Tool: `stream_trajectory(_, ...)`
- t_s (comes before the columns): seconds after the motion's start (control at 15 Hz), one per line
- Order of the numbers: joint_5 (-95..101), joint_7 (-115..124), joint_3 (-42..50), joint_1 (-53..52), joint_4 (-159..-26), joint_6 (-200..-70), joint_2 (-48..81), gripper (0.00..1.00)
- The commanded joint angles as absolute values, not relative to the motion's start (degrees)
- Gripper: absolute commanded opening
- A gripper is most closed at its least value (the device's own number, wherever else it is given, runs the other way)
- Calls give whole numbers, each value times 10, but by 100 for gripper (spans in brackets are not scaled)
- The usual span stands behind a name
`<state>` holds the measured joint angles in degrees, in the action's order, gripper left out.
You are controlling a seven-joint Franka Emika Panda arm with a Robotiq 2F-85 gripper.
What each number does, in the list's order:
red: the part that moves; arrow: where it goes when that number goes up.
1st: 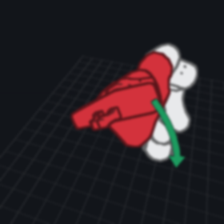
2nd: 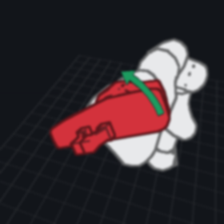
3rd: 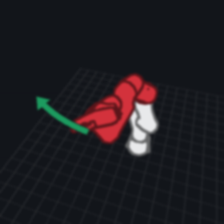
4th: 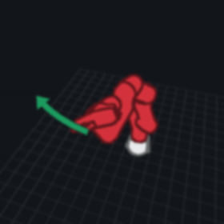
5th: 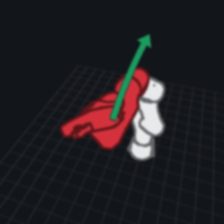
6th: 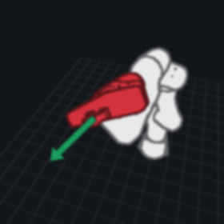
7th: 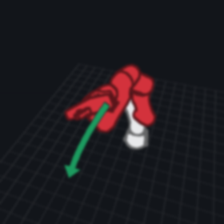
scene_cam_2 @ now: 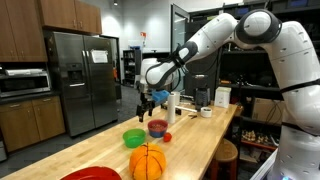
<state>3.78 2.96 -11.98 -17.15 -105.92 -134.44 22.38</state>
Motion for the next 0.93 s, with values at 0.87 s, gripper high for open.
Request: stream_trajectory(0.87,64,188,-80,-162,-1209,-1314,99,100)
